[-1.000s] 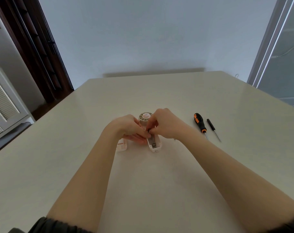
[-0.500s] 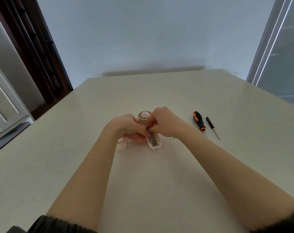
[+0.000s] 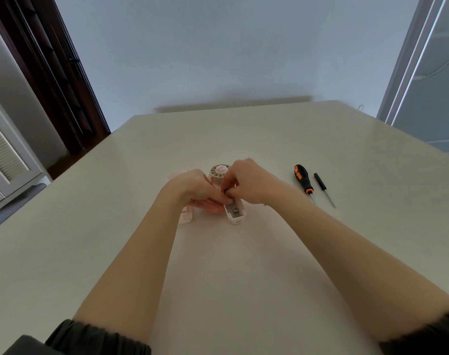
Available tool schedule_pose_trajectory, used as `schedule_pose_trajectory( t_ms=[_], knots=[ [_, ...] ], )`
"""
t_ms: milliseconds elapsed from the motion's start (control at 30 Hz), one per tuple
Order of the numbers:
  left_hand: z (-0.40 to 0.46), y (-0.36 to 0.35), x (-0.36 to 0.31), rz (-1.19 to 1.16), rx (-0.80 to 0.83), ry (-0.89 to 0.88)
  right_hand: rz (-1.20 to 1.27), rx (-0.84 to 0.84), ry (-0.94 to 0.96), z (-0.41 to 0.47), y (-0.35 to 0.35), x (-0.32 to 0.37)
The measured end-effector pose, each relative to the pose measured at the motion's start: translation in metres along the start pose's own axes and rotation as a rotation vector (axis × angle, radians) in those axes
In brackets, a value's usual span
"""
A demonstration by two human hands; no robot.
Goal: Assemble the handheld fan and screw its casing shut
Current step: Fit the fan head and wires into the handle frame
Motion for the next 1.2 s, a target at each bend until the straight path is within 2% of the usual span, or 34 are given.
schedule_pose_trajectory(
  t_ms=[433,767,1100,1200],
  knots=[
    [-0.001,-0.001,-0.001,0.011,-0.023,-0.003,-0.069,-0.019,-0.006,0.001,-0.004,-0.001],
    [-0.001,-0.001,-0.002,0.016,-0.032,-0.002,-0.103,-0.044,0.066,-0.007,-0.003,-0.001],
    [-0.001,-0.002,-0.001,0.013,-0.04,-0.002,-0.121,-0.148,0.13,-0.02,0.001,-0.004],
    [-0.001,-0.003,-0.001,0.006,-0.041,0.006,-0.044,-0.178,0.116,-0.02,0.001,-0.01]
  ],
)
Point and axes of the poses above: each hand's wrist, its own z-axis towards the middle knuckle, its own y-axis out of the back of the hand, x = y × z, the point moved 4 cm from there along z, towards the middle knuckle, and after that the axes turned 1 degree about z, right-handed, at the moved point
